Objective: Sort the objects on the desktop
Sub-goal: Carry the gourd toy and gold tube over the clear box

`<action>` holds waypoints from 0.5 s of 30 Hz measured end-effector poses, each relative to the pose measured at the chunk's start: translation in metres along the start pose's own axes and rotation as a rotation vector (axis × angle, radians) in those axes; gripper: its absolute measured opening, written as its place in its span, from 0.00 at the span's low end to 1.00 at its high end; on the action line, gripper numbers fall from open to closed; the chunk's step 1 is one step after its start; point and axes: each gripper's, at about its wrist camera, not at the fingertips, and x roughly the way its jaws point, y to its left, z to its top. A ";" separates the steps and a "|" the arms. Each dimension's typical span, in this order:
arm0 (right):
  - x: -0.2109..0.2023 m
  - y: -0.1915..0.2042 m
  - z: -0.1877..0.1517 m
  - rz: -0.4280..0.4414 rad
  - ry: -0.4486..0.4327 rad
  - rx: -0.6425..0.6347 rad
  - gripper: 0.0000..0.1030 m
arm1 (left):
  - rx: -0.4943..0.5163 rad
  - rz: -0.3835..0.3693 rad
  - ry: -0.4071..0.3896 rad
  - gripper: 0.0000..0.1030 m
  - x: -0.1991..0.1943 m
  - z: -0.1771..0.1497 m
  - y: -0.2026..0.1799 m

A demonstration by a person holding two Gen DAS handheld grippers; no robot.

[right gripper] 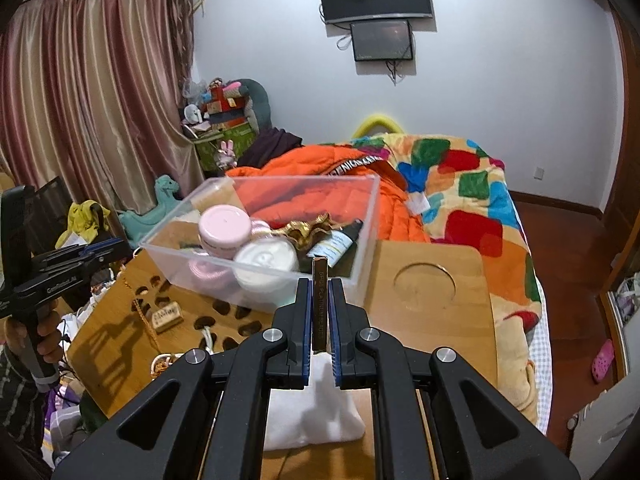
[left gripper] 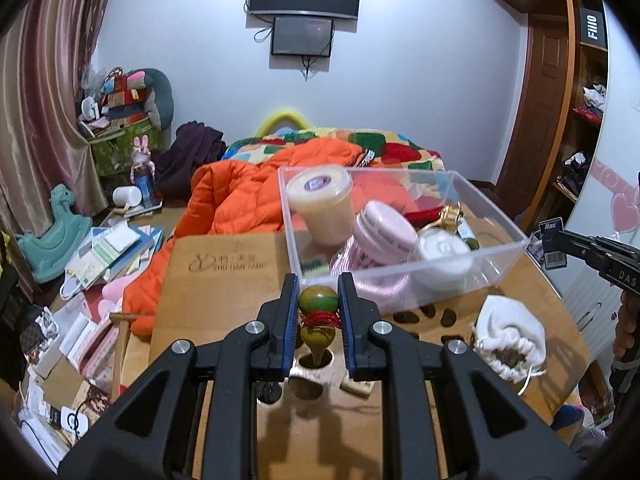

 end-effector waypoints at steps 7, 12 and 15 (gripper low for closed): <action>0.006 0.005 0.013 0.019 -0.019 -0.011 0.07 | 0.012 -0.015 -0.021 0.18 0.004 0.011 -0.004; 0.013 0.007 0.020 0.026 -0.025 -0.015 0.07 | 0.018 -0.026 -0.029 0.18 0.009 0.019 -0.008; 0.016 0.006 0.024 0.029 -0.029 -0.013 0.07 | 0.021 -0.028 -0.034 0.18 0.014 0.024 -0.009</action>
